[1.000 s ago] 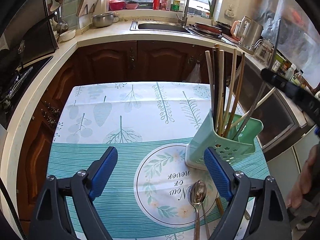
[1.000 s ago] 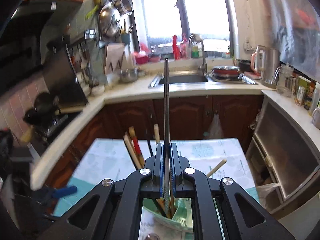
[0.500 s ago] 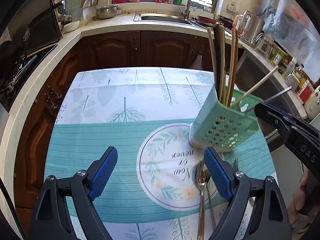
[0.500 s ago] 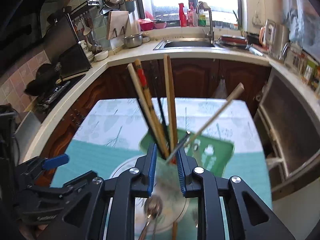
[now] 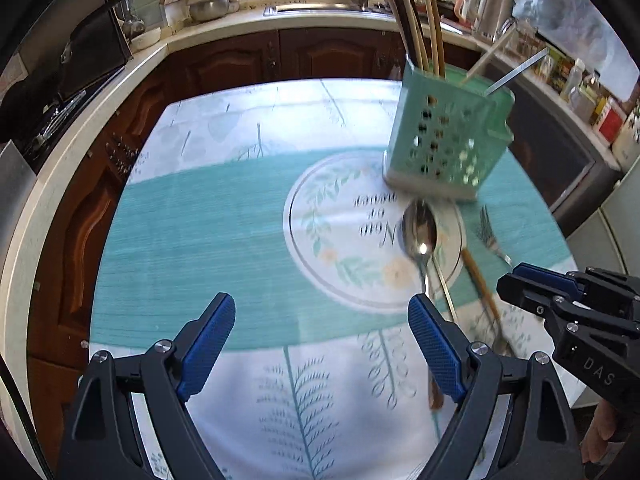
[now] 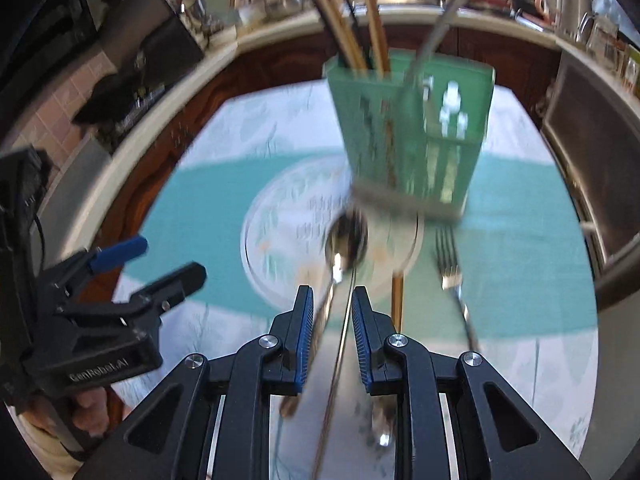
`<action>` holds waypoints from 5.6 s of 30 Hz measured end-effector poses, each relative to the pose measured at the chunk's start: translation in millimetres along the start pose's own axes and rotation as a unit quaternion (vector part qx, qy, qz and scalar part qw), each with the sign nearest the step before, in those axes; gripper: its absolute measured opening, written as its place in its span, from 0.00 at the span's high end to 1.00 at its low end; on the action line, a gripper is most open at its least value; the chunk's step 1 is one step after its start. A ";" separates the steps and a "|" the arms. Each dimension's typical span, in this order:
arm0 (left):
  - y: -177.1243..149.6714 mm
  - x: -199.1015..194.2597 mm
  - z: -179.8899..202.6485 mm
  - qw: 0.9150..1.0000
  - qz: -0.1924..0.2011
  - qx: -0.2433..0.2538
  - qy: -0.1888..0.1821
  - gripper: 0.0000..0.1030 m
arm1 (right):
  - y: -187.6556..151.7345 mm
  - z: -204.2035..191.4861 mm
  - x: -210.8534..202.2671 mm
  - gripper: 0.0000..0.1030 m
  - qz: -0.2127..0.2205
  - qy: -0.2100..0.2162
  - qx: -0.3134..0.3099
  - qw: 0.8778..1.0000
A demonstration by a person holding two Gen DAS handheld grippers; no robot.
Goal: Organize utensils
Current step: 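Grasp another silver chopstick beside the large spoon with the right tool, then grasp the thin silver chopstick with the left tool while the right tool holds its chopstick, then lift both chopsticks over the green holder and open both tools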
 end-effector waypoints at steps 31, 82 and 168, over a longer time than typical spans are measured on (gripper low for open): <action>-54.3 35.3 -12.1 0.994 -0.095 -0.045 -0.036 0.16 | -44.3 -1.0 39.9 0.63 -0.133 -0.045 0.015 0.990; -33.1 75.2 76.8 0.932 -0.228 -0.057 -0.276 0.34 | -80.7 29.2 -0.8 0.96 -0.111 0.095 0.044 0.988; 76.6 -47.3 108.2 0.976 -0.040 0.025 -0.214 0.96 | 12.7 -0.8 -85.6 0.95 0.092 0.053 -0.058 0.993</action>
Point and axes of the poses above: each gripper's, at about its wrist camera, not at the fingertips, and x roughly the way its jaws point, z to its right, y to its top, the point moved 3 cm from there along x, roughly the way its jaws point, and after that the axes turned 5 degrees about -z, right-handed, at the moved point
